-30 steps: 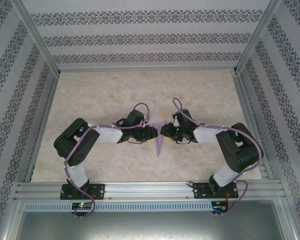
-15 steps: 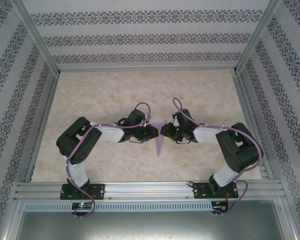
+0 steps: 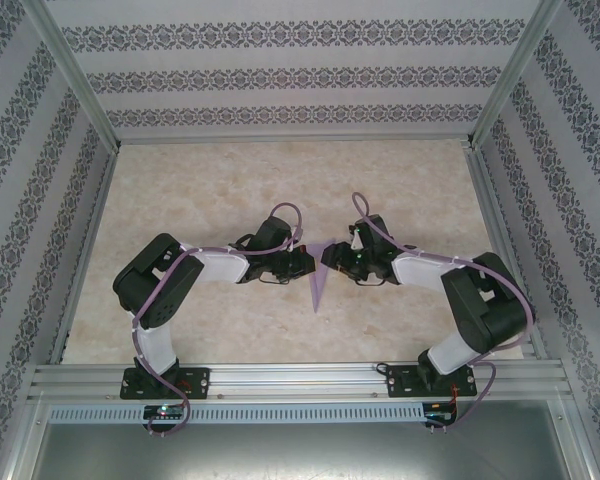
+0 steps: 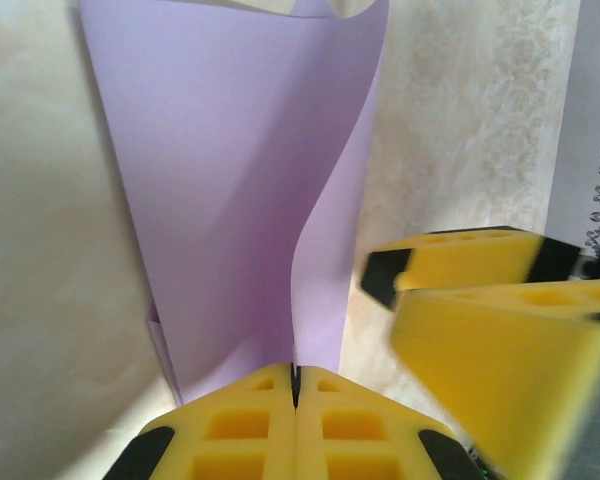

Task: Fold a paper plane with a square sheet of paper (fold left side to right side)
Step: Fold the wing for the fifth time at the center of the table.

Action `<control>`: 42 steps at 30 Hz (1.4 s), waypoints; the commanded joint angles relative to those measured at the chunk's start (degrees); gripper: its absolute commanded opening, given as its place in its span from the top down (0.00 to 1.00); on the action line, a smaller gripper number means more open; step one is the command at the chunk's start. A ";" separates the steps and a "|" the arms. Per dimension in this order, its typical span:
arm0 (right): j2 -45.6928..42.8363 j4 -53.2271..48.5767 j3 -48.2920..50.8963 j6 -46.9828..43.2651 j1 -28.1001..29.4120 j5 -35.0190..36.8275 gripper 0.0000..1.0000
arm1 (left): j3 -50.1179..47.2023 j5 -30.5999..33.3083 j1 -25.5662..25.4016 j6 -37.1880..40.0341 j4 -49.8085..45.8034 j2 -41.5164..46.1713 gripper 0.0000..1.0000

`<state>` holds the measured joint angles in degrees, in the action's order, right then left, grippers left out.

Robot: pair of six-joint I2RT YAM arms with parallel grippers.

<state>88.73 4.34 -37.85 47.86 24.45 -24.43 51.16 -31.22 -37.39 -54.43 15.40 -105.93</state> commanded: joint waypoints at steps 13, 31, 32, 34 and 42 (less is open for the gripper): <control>0.84 -0.35 -2.92 4.53 -0.72 -2.62 0.41 | 1.24 2.53 0.38 3.02 -2.59 0.17 1.00; 3.47 1.81 -3.84 5.03 -0.22 -3.95 0.42 | 1.86 2.88 0.74 3.89 -3.00 -1.11 1.00; 3.94 2.05 -4.07 5.21 -0.19 -4.13 0.42 | 1.79 2.92 0.74 3.91 -3.01 -1.05 1.00; 5.04 2.14 -4.84 5.50 -0.04 -4.32 0.42 | 1.75 2.87 0.82 4.01 -3.09 -0.81 1.00; 7.57 1.30 -6.87 6.37 0.53 -3.49 0.41 | 1.08 2.86 1.01 4.16 -3.18 -0.23 1.00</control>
<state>95.18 5.58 -43.13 53.28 24.16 -27.70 52.12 -29.32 -37.32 -51.99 13.69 -106.34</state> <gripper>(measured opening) 0.586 0.065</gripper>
